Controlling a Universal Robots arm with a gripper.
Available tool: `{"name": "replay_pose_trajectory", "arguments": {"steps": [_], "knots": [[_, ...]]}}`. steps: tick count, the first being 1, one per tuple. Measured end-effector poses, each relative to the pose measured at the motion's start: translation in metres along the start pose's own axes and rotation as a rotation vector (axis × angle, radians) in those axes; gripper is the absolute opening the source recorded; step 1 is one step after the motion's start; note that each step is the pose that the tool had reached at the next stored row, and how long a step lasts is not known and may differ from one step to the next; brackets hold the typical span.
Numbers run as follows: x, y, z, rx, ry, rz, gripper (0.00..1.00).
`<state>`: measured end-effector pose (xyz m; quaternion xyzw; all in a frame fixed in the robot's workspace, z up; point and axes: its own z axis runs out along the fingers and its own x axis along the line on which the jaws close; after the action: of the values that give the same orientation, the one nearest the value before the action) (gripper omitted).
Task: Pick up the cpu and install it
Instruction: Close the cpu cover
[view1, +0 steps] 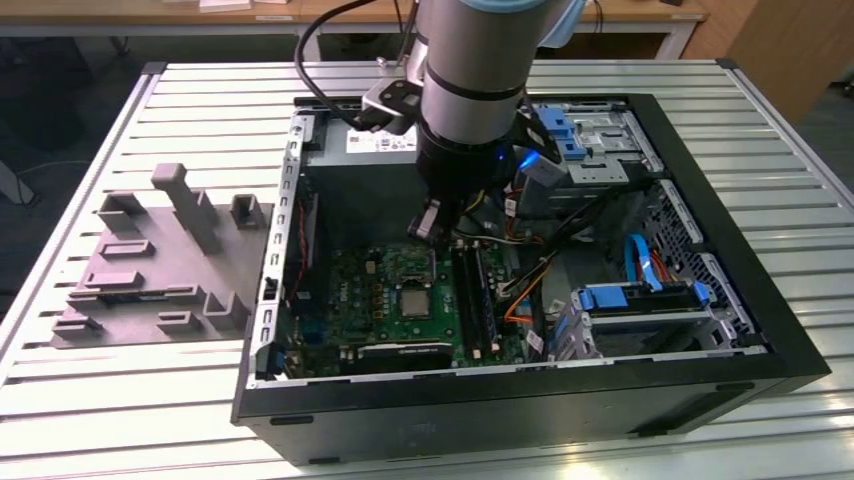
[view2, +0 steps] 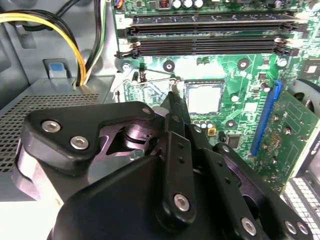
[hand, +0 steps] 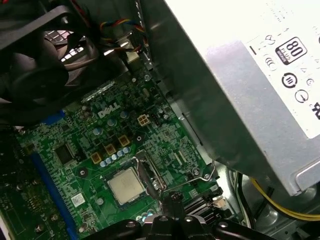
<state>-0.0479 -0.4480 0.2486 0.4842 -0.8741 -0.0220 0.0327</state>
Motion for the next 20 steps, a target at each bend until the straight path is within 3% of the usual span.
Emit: {"name": "replay_pose_trajectory", "arguments": {"steps": [2, 4, 17, 20], "knots": [[0.0002, 0.0, 0.0002, 0.0053, 0.0083, -0.002, 0.11], [0.0004, 0.0001, 0.0001, 0.0073, 0.012, -0.005, 0.11], [0.0007, -0.0001, 0.0002, 0.0075, 0.0121, -0.005, 0.11], [0.0009, -0.0003, 0.0002, 0.0113, 0.0183, -0.008, 0.11]]}}
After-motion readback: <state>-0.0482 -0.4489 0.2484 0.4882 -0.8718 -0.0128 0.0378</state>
